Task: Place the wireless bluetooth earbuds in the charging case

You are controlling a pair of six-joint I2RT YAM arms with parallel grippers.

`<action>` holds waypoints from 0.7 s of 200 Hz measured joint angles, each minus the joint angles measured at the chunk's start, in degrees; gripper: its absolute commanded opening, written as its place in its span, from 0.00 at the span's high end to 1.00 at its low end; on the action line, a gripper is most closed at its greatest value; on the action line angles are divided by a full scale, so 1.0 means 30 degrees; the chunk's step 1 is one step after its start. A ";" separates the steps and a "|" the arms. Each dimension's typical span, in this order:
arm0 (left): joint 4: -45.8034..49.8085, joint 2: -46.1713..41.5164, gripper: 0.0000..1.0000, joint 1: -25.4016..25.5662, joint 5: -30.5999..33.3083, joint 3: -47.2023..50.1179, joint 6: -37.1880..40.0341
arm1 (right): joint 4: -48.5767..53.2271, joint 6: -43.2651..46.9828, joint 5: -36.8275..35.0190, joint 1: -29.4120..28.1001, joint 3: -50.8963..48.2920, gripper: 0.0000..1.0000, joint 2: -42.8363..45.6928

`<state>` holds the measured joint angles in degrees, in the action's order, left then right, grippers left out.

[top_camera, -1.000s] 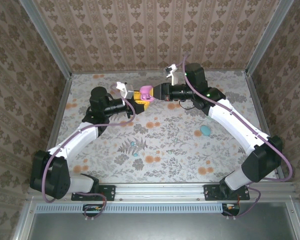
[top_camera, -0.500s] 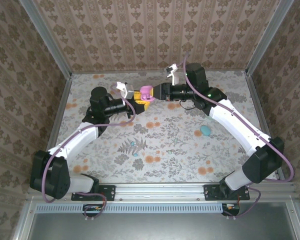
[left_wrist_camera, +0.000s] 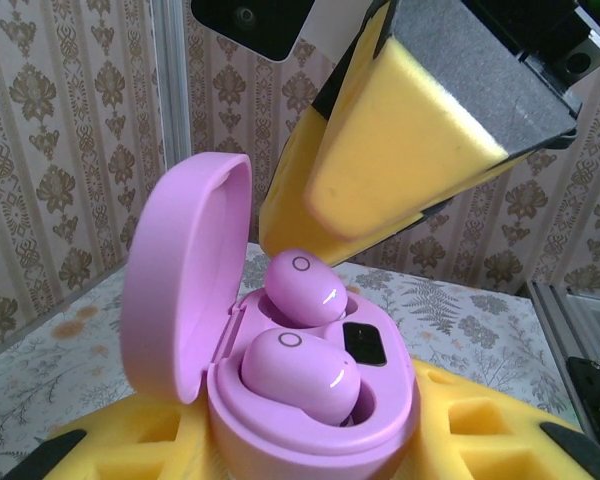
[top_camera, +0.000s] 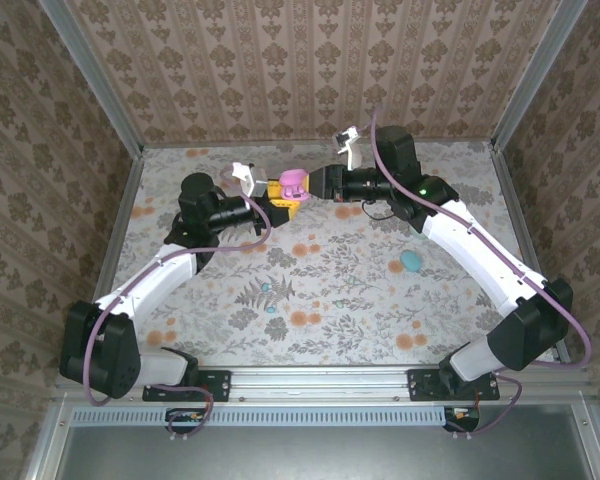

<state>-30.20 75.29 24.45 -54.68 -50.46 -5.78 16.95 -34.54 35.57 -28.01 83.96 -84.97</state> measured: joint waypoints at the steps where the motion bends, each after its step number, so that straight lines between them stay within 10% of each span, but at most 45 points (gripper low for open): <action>1: 0.0000 0.0000 0.63 0.0007 0.0000 -0.0007 0.0000 | -0.0007 0.0015 0.0007 0.0000 0.0000 0.69 0.0000; 140: 0.0146 0.0000 0.63 0.0255 0.0233 -0.0160 0.0160 | -0.0160 -0.0474 0.0408 0.0058 -0.0372 0.67 0.0583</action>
<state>-29.76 75.29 25.21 -53.98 -50.94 -5.30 16.47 -35.97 36.80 -27.83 82.85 -83.22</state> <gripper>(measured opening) 0.374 0.317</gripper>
